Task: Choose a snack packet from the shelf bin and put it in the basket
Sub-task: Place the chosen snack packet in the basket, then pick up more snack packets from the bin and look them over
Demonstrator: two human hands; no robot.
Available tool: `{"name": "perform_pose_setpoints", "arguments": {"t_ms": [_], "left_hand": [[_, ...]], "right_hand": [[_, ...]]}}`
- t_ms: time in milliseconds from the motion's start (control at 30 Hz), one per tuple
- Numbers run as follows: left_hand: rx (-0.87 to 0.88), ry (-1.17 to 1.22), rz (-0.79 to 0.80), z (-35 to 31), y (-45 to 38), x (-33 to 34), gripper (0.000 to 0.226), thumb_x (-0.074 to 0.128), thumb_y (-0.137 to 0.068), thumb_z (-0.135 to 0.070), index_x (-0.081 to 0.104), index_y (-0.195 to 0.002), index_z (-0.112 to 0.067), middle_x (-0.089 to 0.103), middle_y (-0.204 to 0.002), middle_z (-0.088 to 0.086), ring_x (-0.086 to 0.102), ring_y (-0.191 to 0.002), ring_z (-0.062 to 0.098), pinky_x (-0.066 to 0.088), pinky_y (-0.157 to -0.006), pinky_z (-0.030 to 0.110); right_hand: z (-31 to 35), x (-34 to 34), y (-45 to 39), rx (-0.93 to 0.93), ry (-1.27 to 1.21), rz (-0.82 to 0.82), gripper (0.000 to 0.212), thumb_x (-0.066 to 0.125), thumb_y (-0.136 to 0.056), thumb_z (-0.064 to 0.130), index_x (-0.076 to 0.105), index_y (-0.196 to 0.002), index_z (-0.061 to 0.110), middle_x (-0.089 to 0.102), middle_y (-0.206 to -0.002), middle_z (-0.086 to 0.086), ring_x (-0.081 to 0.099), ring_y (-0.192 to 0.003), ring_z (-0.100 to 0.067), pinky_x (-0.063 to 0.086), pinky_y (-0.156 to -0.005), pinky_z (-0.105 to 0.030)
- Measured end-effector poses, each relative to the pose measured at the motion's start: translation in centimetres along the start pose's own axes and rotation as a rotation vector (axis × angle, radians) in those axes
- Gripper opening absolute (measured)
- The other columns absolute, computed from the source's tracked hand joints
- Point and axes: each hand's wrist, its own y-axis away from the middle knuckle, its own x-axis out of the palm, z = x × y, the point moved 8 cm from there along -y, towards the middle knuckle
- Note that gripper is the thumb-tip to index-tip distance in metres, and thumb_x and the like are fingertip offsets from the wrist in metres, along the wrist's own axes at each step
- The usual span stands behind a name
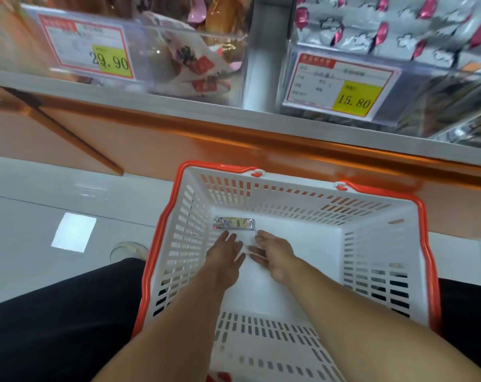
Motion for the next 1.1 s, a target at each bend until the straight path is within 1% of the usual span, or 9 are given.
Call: {"name": "perform_pose_setpoints", "arguments": {"t_ms": [100,200,300,400,533,700,800,967,1100], "left_hand": [[0.088,-0.301,-0.026,-0.3,0.9,0.5,0.045,0.042,-0.104,0.000,0.047,-0.147,-0.011,0.051,-0.151,0.013,0.048,-0.140,0.031,0.040,-0.111,0.042],[0.297,-0.658,-0.076,-2.9,4.3,2.3,0.031,0.050,-0.099,0.001,0.067,-0.123,-0.008,0.070,-0.125,0.017,0.067,-0.110,0.030,0.052,-0.079,0.030],[0.492,-0.861,0.086,-6.8,9.1,6.5,0.023,0.052,-0.098,0.000,0.069,-0.115,0.001,0.073,-0.112,0.019,0.069,-0.090,0.027,0.058,-0.078,0.031],[0.565,-1.015,0.251,-11.0,14.7,10.3,0.023,0.054,-0.099,0.002,0.066,-0.118,0.004,0.069,-0.103,0.011,0.065,-0.076,0.017,0.053,-0.061,0.017],[0.611,-1.447,0.361,-14.6,22.0,14.6,0.018,0.062,-0.098,-0.009,0.070,-0.114,-0.007,0.074,-0.099,0.004,0.069,-0.080,0.018,0.053,-0.069,0.026],[0.925,-1.750,0.399,-17.5,31.2,19.2,0.005,0.071,-0.092,-0.023,0.075,-0.094,-0.024,0.075,-0.077,-0.010,0.072,-0.077,0.010,0.053,-0.066,0.018],[1.318,-1.455,0.366,-19.6,35.9,20.9,0.015,0.066,-0.094,-0.015,0.071,-0.089,-0.029,0.071,-0.074,-0.009,0.065,-0.068,0.006,0.049,-0.063,0.024],[1.798,-1.426,0.165,-20.0,38.5,21.8,0.031,0.070,-0.094,-0.024,0.066,-0.125,-0.023,0.063,-0.123,-0.008,0.050,-0.116,0.007,0.038,-0.104,0.024],[1.810,-1.573,0.111,-20.4,37.3,23.7,0.052,0.066,-0.095,-0.039,0.053,-0.143,-0.024,0.046,-0.154,-0.005,0.023,-0.152,0.015,0.006,-0.124,0.030]], "right_hand": [[2.1,-0.9,1.3,-0.109,0.352,-0.060,0.034,0.056,-0.101,0.007,0.065,-0.133,0.012,0.071,-0.108,-0.006,0.073,-0.099,-0.027,0.062,-0.078,-0.031],[6.8,0.7,4.7,-0.294,0.857,0.021,0.031,0.056,-0.098,0.009,0.071,-0.124,0.017,0.069,-0.125,-0.007,0.068,-0.109,-0.029,0.057,-0.095,-0.037],[12.1,3.1,10.5,-0.426,1.197,0.176,0.029,0.059,-0.097,0.008,0.073,-0.121,0.017,0.062,-0.134,-0.006,0.061,-0.118,-0.031,0.055,-0.099,-0.040],[16.6,3.4,16.7,-0.508,1.467,0.228,0.032,0.057,-0.097,0.006,0.071,-0.125,0.013,0.069,-0.117,-0.008,0.066,-0.094,-0.022,0.058,-0.090,-0.038],[20.8,2.5,25.0,-0.603,1.753,0.255,0.029,0.056,-0.099,0.011,0.071,-0.125,0.015,0.068,-0.100,0.014,0.062,-0.078,-0.005,0.052,-0.062,-0.010],[26.8,1.9,32.4,-0.837,1.578,0.304,0.017,0.063,-0.097,0.017,0.078,-0.098,0.011,0.074,-0.080,0.011,0.073,-0.075,-0.009,0.060,-0.072,-0.026],[32.4,1.2,35.5,-1.127,1.064,0.203,0.020,0.065,-0.097,0.016,0.076,-0.084,0.007,0.073,-0.065,0.005,0.067,-0.059,-0.005,0.053,-0.056,-0.023],[38.6,-0.9,35.1,-1.365,0.852,-0.355,0.014,0.066,-0.095,0.023,0.077,-0.103,0.026,0.076,-0.095,0.008,0.065,-0.076,-0.006,0.043,-0.061,-0.010],[41.0,1.0,33.0,-1.340,0.985,-0.405,0.029,0.057,-0.099,0.013,0.069,-0.123,0.022,0.073,-0.117,0.000,0.067,-0.084,-0.010,0.051,-0.065,-0.017]]}}
